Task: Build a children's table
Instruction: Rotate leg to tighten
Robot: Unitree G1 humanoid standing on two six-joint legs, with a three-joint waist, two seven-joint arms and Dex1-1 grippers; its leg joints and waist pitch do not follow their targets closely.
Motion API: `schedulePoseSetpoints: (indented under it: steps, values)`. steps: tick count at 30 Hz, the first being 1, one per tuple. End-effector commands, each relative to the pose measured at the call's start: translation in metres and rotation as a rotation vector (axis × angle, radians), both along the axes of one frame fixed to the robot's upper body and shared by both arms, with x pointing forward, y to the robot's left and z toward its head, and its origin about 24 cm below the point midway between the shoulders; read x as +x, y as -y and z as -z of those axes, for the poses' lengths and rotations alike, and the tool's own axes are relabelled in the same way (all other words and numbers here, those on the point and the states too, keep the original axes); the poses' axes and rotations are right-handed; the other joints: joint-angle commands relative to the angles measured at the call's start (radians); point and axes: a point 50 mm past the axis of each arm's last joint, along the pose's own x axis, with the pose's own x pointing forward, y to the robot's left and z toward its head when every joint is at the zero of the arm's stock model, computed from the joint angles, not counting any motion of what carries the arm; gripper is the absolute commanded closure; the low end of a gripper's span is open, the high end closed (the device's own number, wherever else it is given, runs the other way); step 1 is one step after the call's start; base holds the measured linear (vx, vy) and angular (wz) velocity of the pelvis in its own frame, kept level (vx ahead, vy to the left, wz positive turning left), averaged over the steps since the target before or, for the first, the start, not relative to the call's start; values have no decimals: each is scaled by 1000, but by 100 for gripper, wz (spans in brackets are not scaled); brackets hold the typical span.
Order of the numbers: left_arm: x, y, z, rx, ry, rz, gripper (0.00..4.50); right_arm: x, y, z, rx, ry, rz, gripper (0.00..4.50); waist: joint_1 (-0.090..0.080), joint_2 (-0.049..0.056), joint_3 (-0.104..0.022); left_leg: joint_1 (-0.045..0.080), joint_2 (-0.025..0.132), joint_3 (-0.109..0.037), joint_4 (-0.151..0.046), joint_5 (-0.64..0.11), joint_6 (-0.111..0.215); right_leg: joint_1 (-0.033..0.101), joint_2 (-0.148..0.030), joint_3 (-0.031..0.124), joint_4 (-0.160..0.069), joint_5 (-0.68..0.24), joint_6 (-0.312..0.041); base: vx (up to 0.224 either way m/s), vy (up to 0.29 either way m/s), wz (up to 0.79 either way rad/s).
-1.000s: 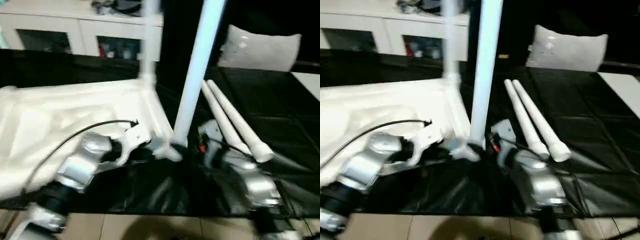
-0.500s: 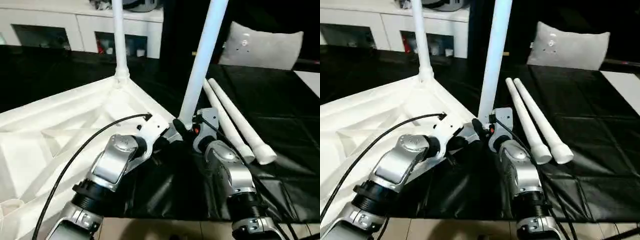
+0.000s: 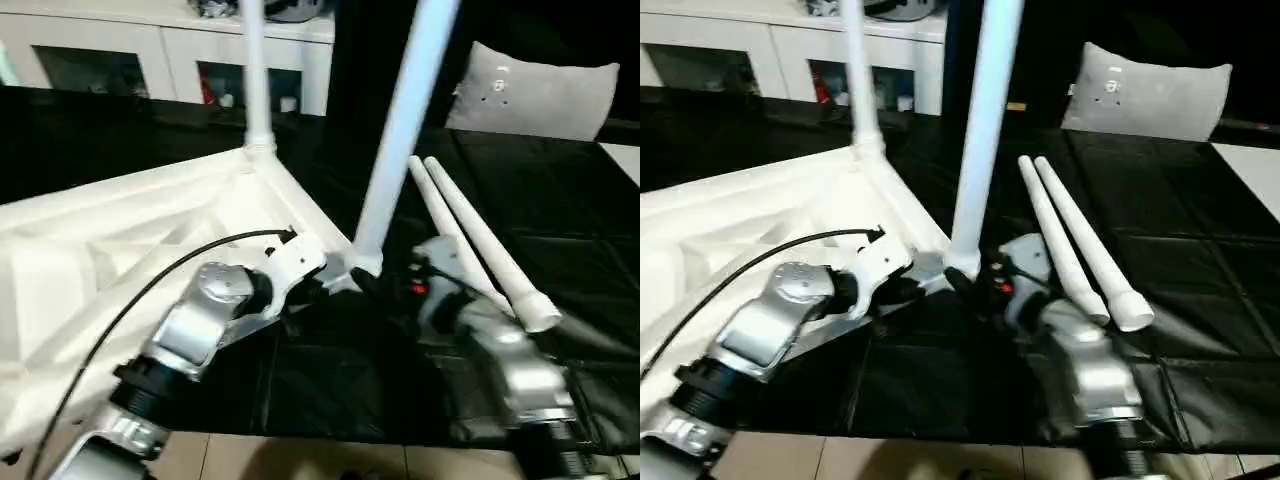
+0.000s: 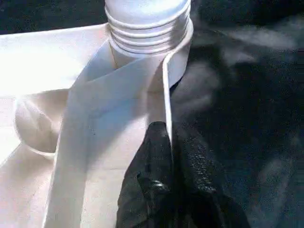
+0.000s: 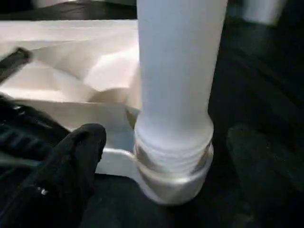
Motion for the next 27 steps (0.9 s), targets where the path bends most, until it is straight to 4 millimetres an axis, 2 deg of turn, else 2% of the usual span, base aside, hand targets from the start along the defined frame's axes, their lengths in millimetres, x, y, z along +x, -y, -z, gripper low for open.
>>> schedulePoseSetpoints:
  steps: [1,3,5,8,11,14,15,19,27]
  values:
    - [-5,5,0,7,-12,128,450,-5,6,-8,-28,25,-112,6,3,9,-55,-21,-16,31,-67,-181,72,74,-27,32,-71,-306,-155,0,0,0]
    - [-7,3,0,14,-19,177,450,-7,11,-9,-59,24,-170,6,8,10,-55,-20,-15,32,-66,-167,78,73,-27,32,-68,-278,-174,0,0,0]
    - [-15,-1,1,32,-40,304,450,-10,17,-11,-130,20,-284,6,14,9,-57,-19,-15,32,-66,-167,83,75,-28,32,-68,-276,-178,0,0,0]
    - [-20,-7,2,64,-66,386,450,-10,20,-13,-182,18,-374,6,20,11,-56,-17,-12,33,-66,-167,83,72,-30,33,-64,-267,-192,0,0,0]
    - [-21,-9,2,76,-68,427,450,-10,21,-12,-208,13,-422,6,21,9,-56,-18,-12,33,-67,-172,73,74,-31,32,-64,-284,-191,0,0,0]
    - [-23,-12,0,89,-87,503,450,-14,21,-9,-231,-26,-543,6,21,5,-58,-18,-11,33,-65,-161,78,75,-32,33,-60,-267,-199,0,0,0]
    - [-23,-13,-1,89,-88,512,450,-15,21,-8,-231,-36,-569,33,24,5,-59,-18,-11,33,-64,-158,78,76,-32,33,-59,-262,-203,0,0,0]
    - [-24,-14,-4,86,-97,556,450,-17,19,-6,-234,-63,-637,44,25,4,-60,-18,-11,33,-64,-154,76,77,-32,32,-58,-265,-204,0,0,0]
    - [-27,-12,-5,67,-105,589,450,-16,16,-6,-218,-70,-676,122,26,3,-62,-18,-11,34,-62,-142,70,79,-32,33,-55,-258,-206,0,0,0]
